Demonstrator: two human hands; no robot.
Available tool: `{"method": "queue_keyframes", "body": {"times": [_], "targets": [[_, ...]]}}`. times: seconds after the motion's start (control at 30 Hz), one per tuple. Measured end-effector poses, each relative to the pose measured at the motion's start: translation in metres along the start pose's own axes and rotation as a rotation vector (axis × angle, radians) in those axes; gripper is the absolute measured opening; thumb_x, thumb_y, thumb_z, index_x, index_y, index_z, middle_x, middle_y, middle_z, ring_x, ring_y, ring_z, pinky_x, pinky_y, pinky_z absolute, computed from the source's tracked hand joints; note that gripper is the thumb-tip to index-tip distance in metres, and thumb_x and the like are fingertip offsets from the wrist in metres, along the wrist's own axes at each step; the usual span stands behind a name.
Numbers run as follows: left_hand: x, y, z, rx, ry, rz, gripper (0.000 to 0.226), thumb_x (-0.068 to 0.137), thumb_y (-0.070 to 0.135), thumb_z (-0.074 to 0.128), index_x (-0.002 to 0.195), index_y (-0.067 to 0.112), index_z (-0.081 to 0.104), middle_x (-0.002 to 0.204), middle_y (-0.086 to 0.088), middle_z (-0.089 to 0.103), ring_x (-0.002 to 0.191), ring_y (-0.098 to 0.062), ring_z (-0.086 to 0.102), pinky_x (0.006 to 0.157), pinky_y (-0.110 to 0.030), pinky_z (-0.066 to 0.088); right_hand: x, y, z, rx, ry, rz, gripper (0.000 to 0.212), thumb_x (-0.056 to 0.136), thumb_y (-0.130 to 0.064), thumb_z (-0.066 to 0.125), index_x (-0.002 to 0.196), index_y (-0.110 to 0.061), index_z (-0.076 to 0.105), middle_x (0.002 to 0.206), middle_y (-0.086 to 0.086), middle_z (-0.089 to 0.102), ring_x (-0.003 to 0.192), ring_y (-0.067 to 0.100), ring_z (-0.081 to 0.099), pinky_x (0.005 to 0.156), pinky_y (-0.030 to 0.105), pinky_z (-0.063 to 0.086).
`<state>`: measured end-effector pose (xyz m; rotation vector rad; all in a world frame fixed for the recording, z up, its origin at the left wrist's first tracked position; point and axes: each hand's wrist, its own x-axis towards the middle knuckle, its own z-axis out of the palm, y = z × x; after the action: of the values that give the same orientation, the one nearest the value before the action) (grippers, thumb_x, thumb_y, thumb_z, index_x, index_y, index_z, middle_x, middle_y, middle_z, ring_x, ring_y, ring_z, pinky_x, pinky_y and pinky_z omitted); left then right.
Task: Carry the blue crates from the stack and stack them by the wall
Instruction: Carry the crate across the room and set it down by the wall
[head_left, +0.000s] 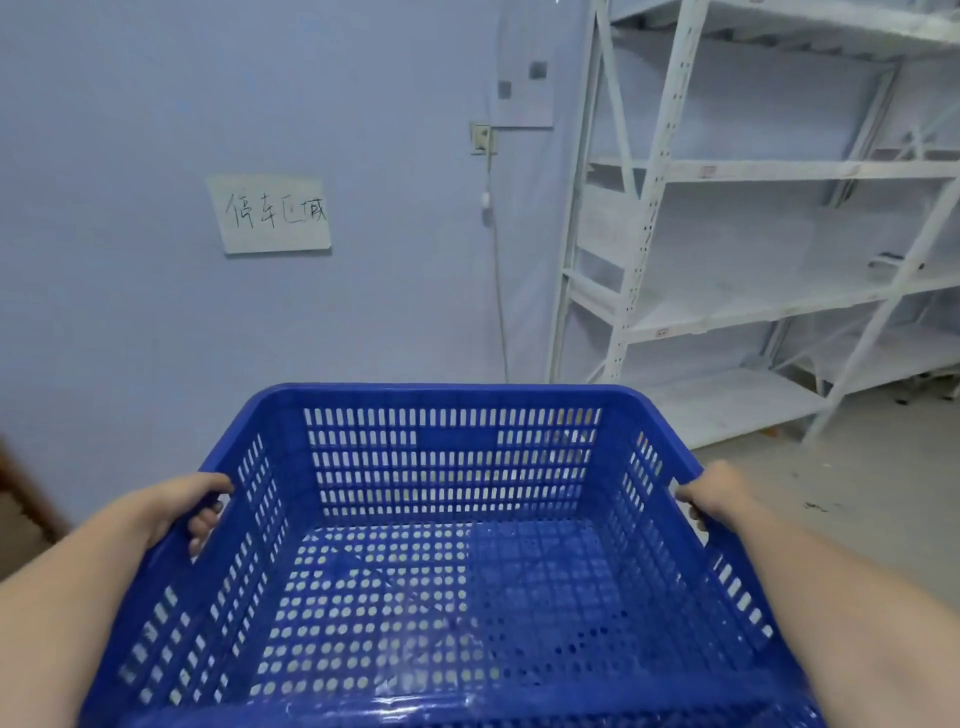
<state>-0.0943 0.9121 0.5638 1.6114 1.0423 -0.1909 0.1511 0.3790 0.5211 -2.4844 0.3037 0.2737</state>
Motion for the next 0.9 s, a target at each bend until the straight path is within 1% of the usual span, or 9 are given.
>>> {"method": "queue_keyframes", "body": {"times": [0.17, 0.27, 0.37, 0.47, 0.6, 0.73, 0.8, 0.83, 0.9], "targets": [[0.054, 0.007, -0.018, -0.043, 0.04, -0.076, 0.038, 0.097, 0.024, 0.039, 0.061, 0.014, 0.032, 0.039, 0.002, 0.023, 0.023, -0.012, 0.022, 0.036, -0.017, 0.032, 0.061, -0.064, 0.047, -0.041, -0.052, -0.081, 0.015, 0.081, -0.014, 0.065, 0.085, 0.0, 0.062, 0.078, 0.023, 0.071, 0.062, 0.03, 0.06, 0.072, 0.041, 0.055], [0.086, 0.016, -0.032, -0.064, 0.083, -0.11, 0.039, 0.097, 0.024, 0.038, 0.06, 0.013, 0.033, 0.042, 0.0, 0.024, 0.025, -0.013, 0.023, 0.034, -0.017, 0.033, 0.103, -0.107, 0.075, -0.078, -0.082, -0.126, 0.013, 0.079, -0.014, 0.065, 0.08, -0.003, 0.059, 0.073, 0.022, 0.07, 0.061, 0.031, 0.063, 0.07, 0.041, 0.056], [0.116, 0.015, -0.046, -0.106, 0.129, -0.123, 0.039, 0.097, 0.022, 0.037, 0.06, 0.012, 0.033, 0.043, 0.0, 0.025, 0.026, -0.013, 0.024, 0.033, -0.019, 0.034, 0.132, -0.152, 0.101, -0.136, -0.111, -0.184, 0.026, 0.082, -0.023, 0.066, 0.091, 0.001, 0.064, 0.077, 0.015, 0.068, 0.071, 0.028, 0.064, 0.07, 0.035, 0.053], [0.139, 0.012, -0.06, -0.121, 0.176, -0.165, 0.037, 0.097, 0.022, 0.038, 0.061, 0.013, 0.033, 0.043, -0.001, 0.026, 0.027, -0.014, 0.024, 0.035, -0.021, 0.033, 0.148, -0.192, 0.127, -0.132, -0.142, -0.231, 0.025, 0.083, -0.025, 0.066, 0.089, -0.001, 0.06, 0.07, 0.01, 0.061, 0.065, 0.025, 0.06, 0.066, 0.034, 0.049], [0.176, 0.013, -0.082, -0.139, 0.214, -0.198, 0.035, 0.095, 0.02, 0.039, 0.062, 0.012, 0.034, 0.043, -0.001, 0.026, 0.027, -0.014, 0.024, 0.04, -0.019, 0.031, 0.178, -0.24, 0.163, -0.144, -0.202, -0.243, 0.023, 0.085, -0.024, 0.064, 0.086, -0.001, 0.061, 0.069, 0.014, 0.066, 0.06, 0.028, 0.063, 0.063, 0.035, 0.052], [0.227, 0.017, -0.115, -0.158, 0.224, -0.236, 0.037, 0.094, 0.019, 0.04, 0.058, 0.013, 0.035, 0.044, -0.002, 0.028, 0.029, -0.013, 0.025, 0.041, -0.019, 0.031, 0.203, -0.294, 0.202, -0.217, -0.214, -0.266, 0.023, 0.085, -0.023, 0.063, 0.087, -0.001, 0.065, 0.067, 0.011, 0.068, 0.06, 0.025, 0.064, 0.061, 0.031, 0.051], [0.257, 0.019, -0.134, -0.122, 0.238, -0.262, 0.04, 0.094, 0.02, 0.04, 0.056, 0.013, 0.035, 0.044, -0.002, 0.028, 0.029, -0.013, 0.026, 0.04, -0.021, 0.032, 0.217, -0.316, 0.23, -0.219, -0.241, -0.236, 0.021, 0.085, -0.021, 0.063, 0.084, 0.0, 0.063, 0.069, 0.015, 0.07, 0.059, 0.027, 0.065, 0.063, 0.034, 0.056], [0.273, 0.02, -0.143, -0.104, 0.233, -0.271, 0.041, 0.095, 0.021, 0.04, 0.054, 0.012, 0.035, 0.044, -0.003, 0.028, 0.029, -0.014, 0.026, 0.039, -0.021, 0.033, 0.225, -0.325, 0.245, -0.21, -0.249, -0.217, 0.02, 0.085, -0.02, 0.063, 0.081, 0.0, 0.062, 0.07, 0.017, 0.07, 0.061, 0.029, 0.067, 0.066, 0.038, 0.058], [0.307, 0.024, -0.16, -0.092, 0.206, -0.277, 0.045, 0.095, 0.021, 0.039, 0.051, 0.012, 0.037, 0.043, -0.004, 0.029, 0.028, -0.015, 0.027, 0.038, -0.024, 0.035, 0.235, -0.343, 0.271, -0.193, -0.253, -0.18, 0.02, 0.084, -0.018, 0.064, 0.079, 0.001, 0.059, 0.071, 0.021, 0.07, 0.062, 0.032, 0.067, 0.069, 0.043, 0.059]]}}
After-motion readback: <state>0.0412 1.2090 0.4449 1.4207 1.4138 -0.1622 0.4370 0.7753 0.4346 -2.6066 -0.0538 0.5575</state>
